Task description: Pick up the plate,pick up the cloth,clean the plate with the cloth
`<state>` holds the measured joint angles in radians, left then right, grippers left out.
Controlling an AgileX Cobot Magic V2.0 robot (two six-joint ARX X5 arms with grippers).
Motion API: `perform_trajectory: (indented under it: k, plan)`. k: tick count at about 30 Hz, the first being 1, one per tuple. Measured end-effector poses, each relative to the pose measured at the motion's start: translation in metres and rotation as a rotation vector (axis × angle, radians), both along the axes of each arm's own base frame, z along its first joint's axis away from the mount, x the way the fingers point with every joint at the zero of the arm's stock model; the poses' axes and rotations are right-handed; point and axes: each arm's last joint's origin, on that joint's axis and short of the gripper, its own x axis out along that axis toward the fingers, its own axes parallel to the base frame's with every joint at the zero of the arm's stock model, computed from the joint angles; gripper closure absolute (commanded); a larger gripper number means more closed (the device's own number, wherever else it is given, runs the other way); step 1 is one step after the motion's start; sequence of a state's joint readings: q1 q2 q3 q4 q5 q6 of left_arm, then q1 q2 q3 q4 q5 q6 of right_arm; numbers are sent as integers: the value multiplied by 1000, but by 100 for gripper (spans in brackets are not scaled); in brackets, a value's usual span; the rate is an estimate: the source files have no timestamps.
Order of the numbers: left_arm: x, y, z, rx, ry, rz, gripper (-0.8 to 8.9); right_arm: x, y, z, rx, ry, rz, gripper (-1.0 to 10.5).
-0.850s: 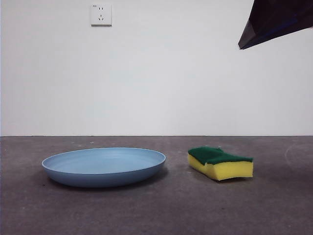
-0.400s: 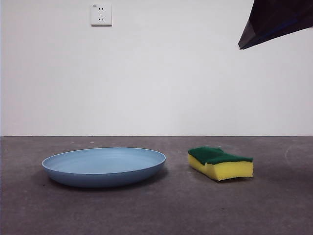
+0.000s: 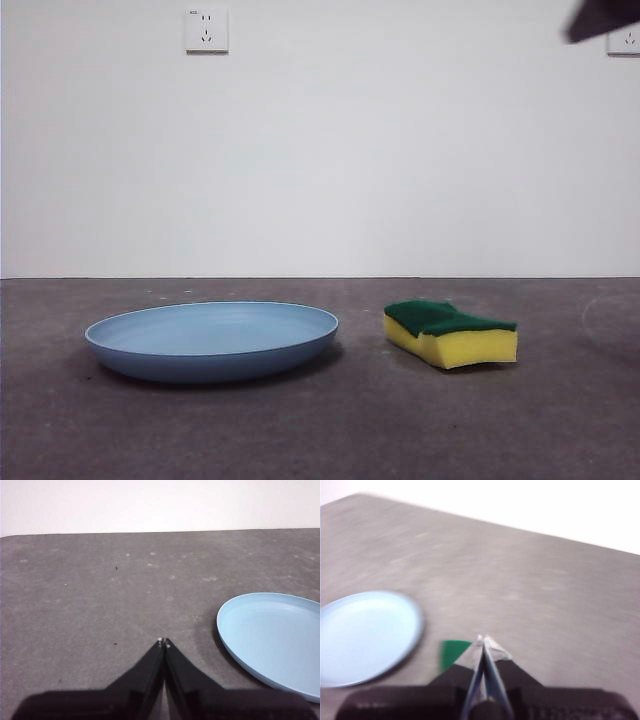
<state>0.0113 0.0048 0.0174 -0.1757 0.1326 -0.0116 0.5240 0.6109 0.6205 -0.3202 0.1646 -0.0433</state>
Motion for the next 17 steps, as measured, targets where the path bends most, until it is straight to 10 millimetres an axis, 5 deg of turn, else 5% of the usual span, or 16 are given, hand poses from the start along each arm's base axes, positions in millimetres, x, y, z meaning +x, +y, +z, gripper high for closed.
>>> perform_trajectory:
  k: [8,17]
  plan:
    - [0,0,0,0,0,0,816,-20,-46,-36,87,-148,-182,946]
    - [0,0,0,0,0,0,817,-27,-57,-85,108,-235,-250,946]
